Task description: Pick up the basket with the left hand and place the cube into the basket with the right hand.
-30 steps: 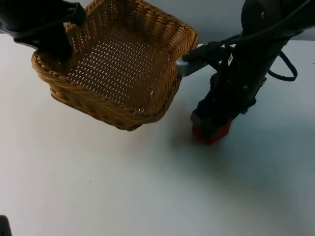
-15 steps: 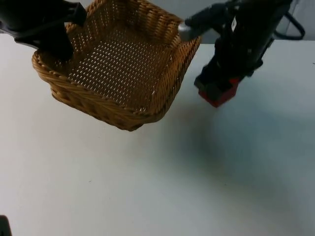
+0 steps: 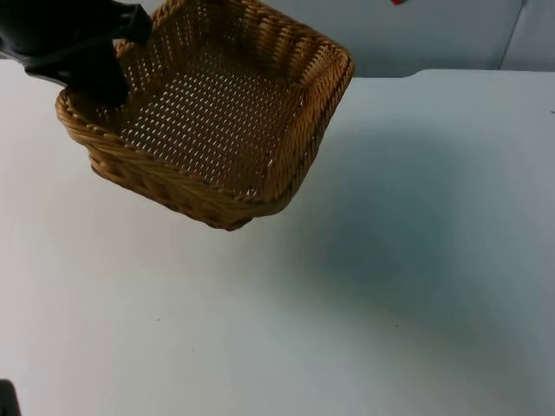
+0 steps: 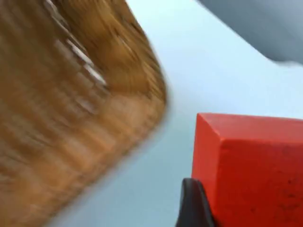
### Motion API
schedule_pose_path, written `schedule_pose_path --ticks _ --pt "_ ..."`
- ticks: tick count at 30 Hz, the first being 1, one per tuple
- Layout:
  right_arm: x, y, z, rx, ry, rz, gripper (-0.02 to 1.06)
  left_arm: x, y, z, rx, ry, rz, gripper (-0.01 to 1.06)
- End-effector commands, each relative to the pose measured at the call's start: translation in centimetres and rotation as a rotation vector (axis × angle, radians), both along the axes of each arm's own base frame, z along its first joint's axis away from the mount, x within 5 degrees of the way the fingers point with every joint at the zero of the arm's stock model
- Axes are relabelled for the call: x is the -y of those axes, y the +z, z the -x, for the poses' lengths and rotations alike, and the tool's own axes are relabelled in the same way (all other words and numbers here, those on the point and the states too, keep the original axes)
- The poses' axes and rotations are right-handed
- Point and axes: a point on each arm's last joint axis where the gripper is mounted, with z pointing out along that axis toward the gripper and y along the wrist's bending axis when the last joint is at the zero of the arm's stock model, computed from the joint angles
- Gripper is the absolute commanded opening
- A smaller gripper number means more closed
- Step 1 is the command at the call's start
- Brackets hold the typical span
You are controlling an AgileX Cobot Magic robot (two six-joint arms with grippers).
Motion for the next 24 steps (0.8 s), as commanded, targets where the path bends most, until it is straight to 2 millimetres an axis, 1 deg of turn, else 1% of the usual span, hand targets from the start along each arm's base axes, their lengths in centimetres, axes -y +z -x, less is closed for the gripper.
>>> schedule_pose_path --ticks 1,3,4,5,7,8,9,11,13,14,17,20,22,23,24 --pt "-1.5 1.1 0.5 -0.006 0.048 -0.172 0.00 0.1 0.7 0.1 0.019 0.018 0.031 0.00" --pt "-2.8 0.8 0.6 -0.038 0.095 -0.297 0.00 0.1 0.7 0.1 0.019 0.018 0.031 0.00" --pt "-2.8 0.8 0.6 -0.038 0.095 -0.297 0.00 0.1 0.7 0.1 0.019 0.018 0.031 0.00" --pt "-3.2 0.4 0.5 -0.059 0.101 -0.333 0.00 0.1 0.6 0.1 0.019 0.017 0.028 0.00" --pt "-3.8 -1.0 0.2 -0.112 0.098 -0.369 0.00 0.1 0.6 0.1 0.019 0.017 0.028 0.00" --pt "-4.1 -2.3 -0.1 -0.151 0.094 -0.367 0.00 0.1 0.6 0.1 0.019 0.017 0.028 0.00" --pt "-4.1 -2.3 -0.1 -0.151 0.094 -0.367 0.00 0.1 0.6 0.1 0.019 0.017 0.028 0.00" --pt "-4.5 -3.6 -0.3 -0.196 0.088 -0.386 0.00 0.1 0.6 0.1 0.019 0.017 0.028 0.00" --pt "-5.2 -4.7 -0.6 -0.237 0.079 -0.446 0.00 0.1 0.6 0.1 0.019 0.017 0.028 0.00" --pt "-5.2 -4.7 -0.6 -0.237 0.079 -0.446 0.00 0.1 0.6 0.1 0.019 0.017 0.028 0.00" --pt "-5.8 -5.7 -0.8 -0.248 0.079 -0.466 0.00 0.1 0.6 0.1 0.019 0.017 0.028 0.00" --pt "-6.0 -5.9 -0.7 -0.247 0.098 -0.455 0.00 0.1 0.7 0.0 0.021 0.018 0.029 0.00" --pt "-6.1 -6.0 -0.8 -0.245 0.097 -0.455 0.04 0.1 0.7 0.0 0.025 0.020 0.029 0.00" --pt "-6.1 -6.1 -0.8 -0.244 0.096 -0.455 0.08 0.1 0.7 0.0 0.027 0.021 0.029 0.00" --pt "-6.0 -6.1 -0.8 -0.242 0.096 -0.450 0.14 0.1 0.7 0.0 0.027 0.021 0.029 0.00"
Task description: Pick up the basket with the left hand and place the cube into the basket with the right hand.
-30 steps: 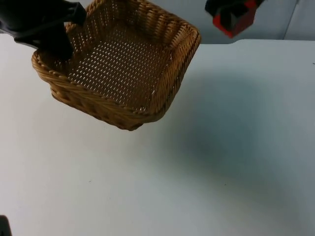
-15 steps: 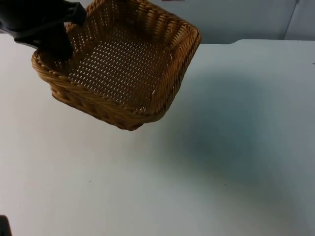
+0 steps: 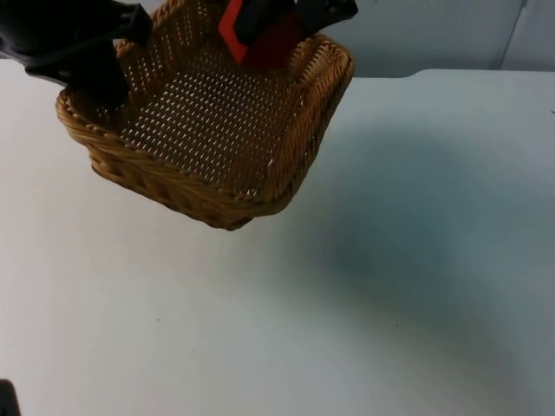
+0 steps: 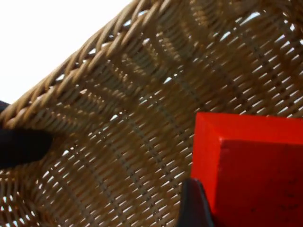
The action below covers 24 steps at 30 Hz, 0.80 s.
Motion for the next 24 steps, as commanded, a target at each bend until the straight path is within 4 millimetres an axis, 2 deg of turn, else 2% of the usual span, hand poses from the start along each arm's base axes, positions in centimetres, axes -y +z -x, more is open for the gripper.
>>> schedule_pose_path --ticks 1,2,4,6,7,8,10,17,21,22,24 --pt "-0.3 0.4 0.0 0.025 0.007 -0.012 0.22 0.1 0.7 0.0 0.027 0.021 0.029 0.00" --pt "-0.3 0.4 0.0 0.025 0.007 -0.012 0.22 0.1 0.7 0.0 0.027 0.021 0.029 0.00" --pt "-0.3 0.4 0.0 0.026 0.007 -0.013 0.42 0.1 0.7 0.0 0.030 0.022 0.028 0.00" --pt "-0.3 0.4 -0.1 0.023 0.000 -0.013 0.66 0.1 0.7 -0.1 0.032 0.023 0.028 0.00" --pt "-0.3 0.4 -0.1 0.023 0.000 -0.013 0.66 0.1 0.7 -0.1 0.032 0.023 0.028 0.00" --pt "-0.3 0.4 -0.1 0.023 0.000 -0.013 0.76 0.1 0.7 -0.1 0.036 0.025 0.028 0.00" --pt "-0.4 0.4 0.0 0.021 0.007 -0.025 1.05 0.0 0.8 -0.2 0.049 0.031 0.028 0.00" --pt "-0.2 1.1 0.0 0.028 0.000 -0.044 1.05 0.0 0.8 -0.4 0.067 0.039 0.027 0.00" --pt "1.9 4.5 -0.4 0.100 -0.039 -0.072 1.05 0.0 0.8 -0.4 0.068 0.040 0.027 0.00" --pt "1.9 4.5 -0.4 0.100 -0.039 -0.072 1.05 0.0 0.8 -0.4 0.068 0.040 0.027 0.00" --pt "4.9 7.5 -0.7 0.152 -0.102 -0.055 1.05 0.0 0.8 -0.4 0.070 0.041 0.027 0.00"
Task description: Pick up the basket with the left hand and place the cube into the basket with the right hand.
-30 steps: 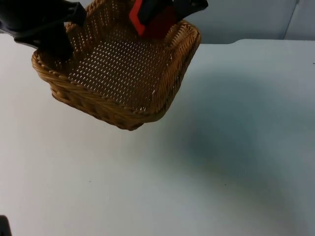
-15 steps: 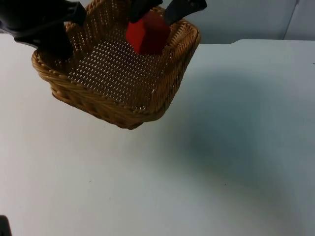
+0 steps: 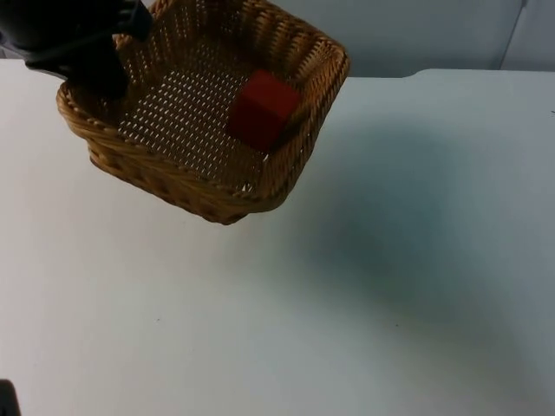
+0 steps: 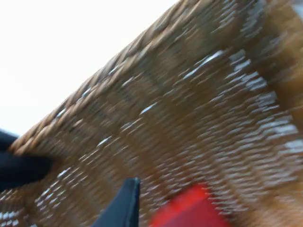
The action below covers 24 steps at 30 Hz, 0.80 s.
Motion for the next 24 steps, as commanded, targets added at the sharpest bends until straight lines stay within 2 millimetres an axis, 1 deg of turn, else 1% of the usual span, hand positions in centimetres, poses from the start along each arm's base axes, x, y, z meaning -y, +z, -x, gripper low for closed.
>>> schedule_pose_path --ticks 1,3,4,7,8,9,12,13,14,15,17,18,19,21,24 --pt "3.1 3.6 0.0 0.058 -0.073 0.019 1.05 0.1 0.7 -0.1 0.036 0.028 0.031 0.00" --pt "6.4 5.4 0.2 0.074 -0.153 0.098 1.05 0.1 0.7 -0.1 0.038 0.029 0.031 0.00" --pt "6.4 5.4 0.2 0.074 -0.153 0.098 1.05 0.1 0.7 -0.1 0.038 0.029 0.031 0.00" --pt "11.1 7.4 1.1 0.054 -0.273 0.240 1.05 0.1 0.7 -0.1 0.038 0.029 0.031 0.00" --pt "12.4 8.2 1.3 0.070 -0.312 0.263 1.05 0.0 0.7 -0.1 0.040 0.030 0.031 0.00" --pt "12.4 8.2 1.3 0.070 -0.312 0.263 1.05 0.0 0.7 -0.1 0.040 0.030 0.031 0.00" --pt "15.0 10.6 2.3 0.124 -0.405 0.284 1.05 0.0 0.7 -0.1 0.040 0.030 0.031 0.00" --pt "15.5 11.5 2.8 0.144 -0.425 0.287 1.05 0.0 0.7 -0.1 0.040 0.030 0.031 0.00" --pt "15.5 11.5 2.8 0.144 -0.425 0.287 1.05 0.0 0.7 -0.1 0.040 0.030 0.031 0.00" --pt "16.5 12.5 3.4 0.173 -0.465 0.307 1.05 0.0 0.7 -0.1 0.040 0.030 0.031 0.00" --pt "17.7 13.9 4.2 0.216 -0.533 0.352 1.05 0.0 0.7 -0.2 0.042 0.030 0.031 0.00" --pt "18.5 14.2 4.3 0.229 -0.581 0.375 1.05 0.0 0.7 -0.2 0.042 0.030 0.031 0.00" --pt "18.5 14.2 4.3 0.229 -0.581 0.375 1.05 0.0 0.7 -0.2 0.042 0.030 0.031 0.00" --pt "19.6 14.8 4.6 0.242 -0.651 0.390 1.05 0.0 0.8 -0.2 0.044 0.031 0.031 0.00" --pt "20.1 14.9 4.7 0.238 -0.683 0.378 1.05 0.0 0.8 -0.2 0.044 0.031 0.031 0.00"
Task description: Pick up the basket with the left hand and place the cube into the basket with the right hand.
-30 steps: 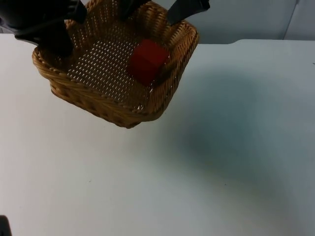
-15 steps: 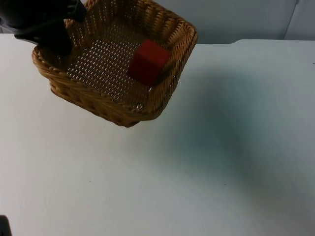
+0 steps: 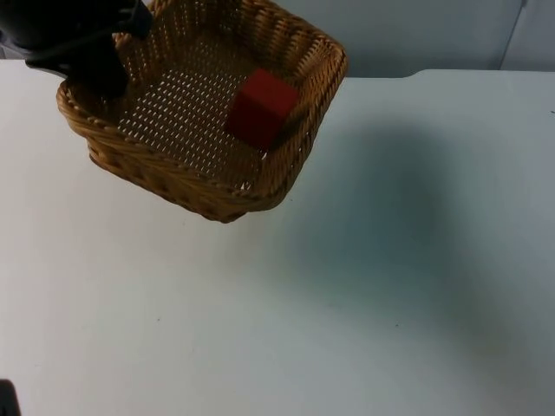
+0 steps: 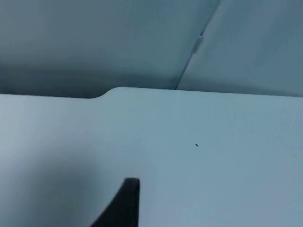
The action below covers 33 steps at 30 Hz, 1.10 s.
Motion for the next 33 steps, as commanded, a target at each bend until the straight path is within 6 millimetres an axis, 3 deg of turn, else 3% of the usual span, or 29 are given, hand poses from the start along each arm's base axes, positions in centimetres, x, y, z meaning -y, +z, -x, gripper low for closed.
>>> schedule_pose_path --ticks 1,3,4,5,6,8,9,27,33 --pt "0.5 0.5 0.2 0.019 -0.027 -0.009 1.05 0.1 0.7 -0.1 0.034 0.027 0.031 0.00" --pt "0.4 0.4 0.2 0.017 -0.023 -0.019 0.95 0.1 0.7 -0.1 0.034 0.027 0.031 0.00" --pt "0.5 0.5 0.2 0.018 -0.026 -0.011 0.82 0.1 0.7 -0.1 0.034 0.027 0.031 0.00" --pt "0.5 0.5 0.2 0.018 -0.026 -0.011 0.82 0.1 0.7 -0.1 0.034 0.027 0.031 0.00" --pt "0.6 0.5 0.2 0.019 -0.029 -0.003 0.65 0.1 0.7 -0.1 0.034 0.027 0.031 0.00" --pt "1.1 0.6 0.2 0.034 -0.088 0.022 0.13 0.1 0.7 -0.1 0.034 0.027 0.031 0.00" --pt "1.3 0.7 0.2 0.044 -0.121 0.020 0.00 0.1 0.7 -0.1 0.034 0.027 0.031 0.00" --pt "1.5 0.7 0.2 0.051 -0.146 0.023 0.00 0.1 0.8 -0.2 0.047 0.037 0.037 0.00" --pt "1.3 0.7 0.2 0.048 -0.136 0.001 0.00 0.6 -1.2 -0.1 -0.064 -0.003 0.067 0.00"
